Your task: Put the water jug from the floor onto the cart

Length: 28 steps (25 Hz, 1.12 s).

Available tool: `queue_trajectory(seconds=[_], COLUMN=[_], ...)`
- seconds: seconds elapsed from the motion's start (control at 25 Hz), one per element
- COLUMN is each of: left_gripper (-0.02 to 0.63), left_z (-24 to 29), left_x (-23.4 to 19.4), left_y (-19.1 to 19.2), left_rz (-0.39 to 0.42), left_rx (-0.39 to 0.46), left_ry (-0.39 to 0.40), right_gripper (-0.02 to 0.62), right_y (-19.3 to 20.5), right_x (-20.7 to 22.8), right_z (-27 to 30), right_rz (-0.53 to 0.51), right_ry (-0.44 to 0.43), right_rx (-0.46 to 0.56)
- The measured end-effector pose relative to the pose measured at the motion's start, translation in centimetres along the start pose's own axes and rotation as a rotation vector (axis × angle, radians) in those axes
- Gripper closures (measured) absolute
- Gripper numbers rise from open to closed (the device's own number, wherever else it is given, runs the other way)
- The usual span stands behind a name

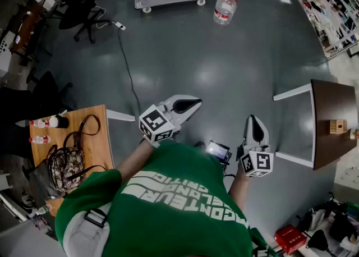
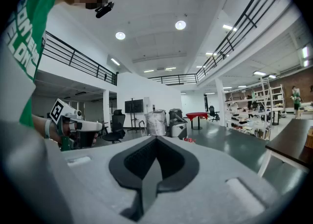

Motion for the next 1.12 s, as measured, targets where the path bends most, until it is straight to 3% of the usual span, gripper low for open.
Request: queue_trajectory(seconds=[0.6, 1.12], left_gripper=[0.594, 0.594], left_z=[-1.5, -4.5], left_x=[0.3, -1.6], left_y=[1.1, 1.8], left_rz=[-0.017, -0.057], left_rx=[0.006, 0.035], left_ry=[-0.009, -0.022], right_gripper=[0.603, 0.603], right_y=[-0.1, 0.1], right_x=[-2.1, -4.0], right_z=[1.0, 2.0], right_rz=[0.006, 0.034], right_ry=[-0.038, -0.02], right_rx=[-0.002, -0.018])
Point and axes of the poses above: the fingertips, and each gripper's own axes: z forward along the fingers, x to its right, y out of its underside, the point moved 2 cm from there along -z, backward along the fingers, and after that the axes turned 12 degrees about -x, right-handed, at the moved point
